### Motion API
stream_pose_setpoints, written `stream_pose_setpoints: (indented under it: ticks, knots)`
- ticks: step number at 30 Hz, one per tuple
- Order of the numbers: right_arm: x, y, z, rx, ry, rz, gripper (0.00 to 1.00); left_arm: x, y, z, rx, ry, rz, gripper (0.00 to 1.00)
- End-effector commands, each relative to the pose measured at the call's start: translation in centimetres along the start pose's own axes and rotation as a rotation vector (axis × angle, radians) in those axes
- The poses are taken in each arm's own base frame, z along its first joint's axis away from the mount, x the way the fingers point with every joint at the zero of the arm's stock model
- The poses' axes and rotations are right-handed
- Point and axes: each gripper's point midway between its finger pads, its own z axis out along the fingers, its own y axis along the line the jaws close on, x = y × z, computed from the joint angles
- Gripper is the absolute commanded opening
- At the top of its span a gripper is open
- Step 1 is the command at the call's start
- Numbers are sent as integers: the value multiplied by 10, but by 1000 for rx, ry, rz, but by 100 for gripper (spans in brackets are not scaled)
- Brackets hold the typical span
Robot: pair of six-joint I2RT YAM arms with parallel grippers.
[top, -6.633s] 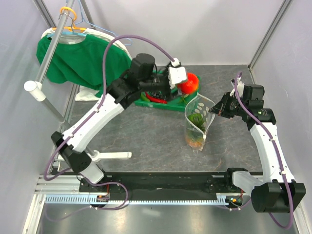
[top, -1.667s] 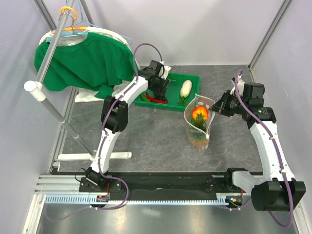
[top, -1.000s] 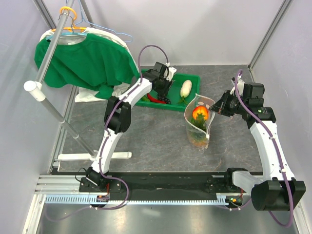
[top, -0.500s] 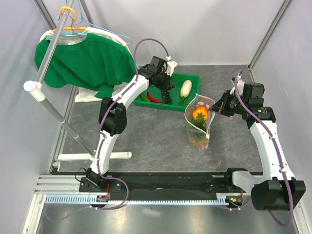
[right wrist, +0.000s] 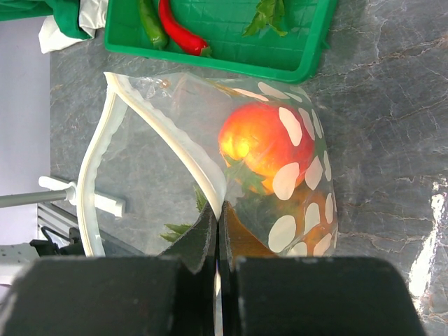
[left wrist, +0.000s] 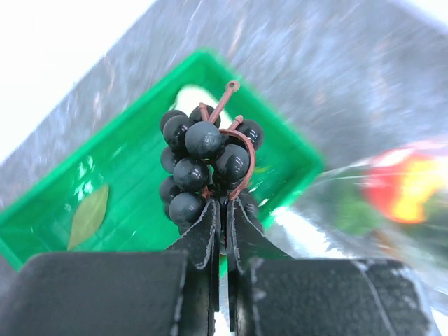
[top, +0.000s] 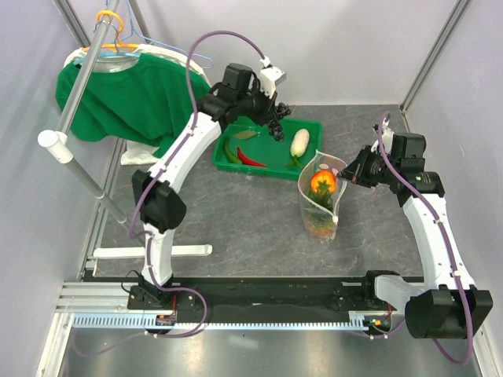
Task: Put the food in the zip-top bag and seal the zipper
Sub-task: Pick up the fake fruit from the bin, then place the fake fruit in the zipper food storage bag.
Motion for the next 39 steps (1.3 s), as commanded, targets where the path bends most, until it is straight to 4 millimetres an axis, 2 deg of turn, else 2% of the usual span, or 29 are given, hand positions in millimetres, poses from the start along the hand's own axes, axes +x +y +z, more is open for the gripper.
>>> stream_pose_setpoints:
  ticks: [1, 3, 7, 11, 14, 17, 20, 23, 29, 33, 34, 35, 36, 38, 39]
  knots:
    - [-10, 2, 1, -8, -32, -30, 0, -95, -64, -82, 143, -253, 73, 2]
    - [-10, 4, 0, -13, -36, -30, 0, -105, -89, -100, 197, -281, 78, 2]
    - [-11, 7, -2, -27, -41, -29, 0, -107, -138, -118, 318, -291, 76, 2]
    - [-12, 11, -5, -39, -51, -37, 0, -101, -184, -126, 444, -266, 38, 2]
    - [-14, 14, -8, -43, -61, -45, 0, -86, -206, -122, 501, -221, 16, 2]
    - [-16, 17, -11, -48, -70, -52, 0, -58, -218, -110, 533, -135, -20, 2]
    - [-16, 19, -12, -55, -72, -57, 0, -25, -224, -93, 539, -22, -76, 2]
    - [-13, 19, -12, -67, -70, -62, 0, -1, -228, -77, 550, 81, -151, 2]
    - [-14, 20, -12, -73, -76, -68, 0, 4, -247, -82, 638, 146, -226, 2]
    - [-14, 23, -13, -89, -85, -75, 0, 9, -248, -75, 596, 207, -334, 2]
    - [-14, 24, -14, -93, -86, -74, 0, 14, -245, -67, 572, 233, -365, 3]
    - [-13, 24, -13, -94, -87, -74, 0, 14, -243, -63, 557, 241, -386, 6]
    - [-13, 24, -14, -97, -86, -76, 0, 6, -239, -58, 520, 227, -415, 18]
    - [-12, 24, -13, -97, -84, -74, 0, 7, -237, -45, 501, 248, -457, 31]
    - [-12, 24, -13, -99, -83, -75, 0, -2, -235, -44, 483, 221, -449, 43]
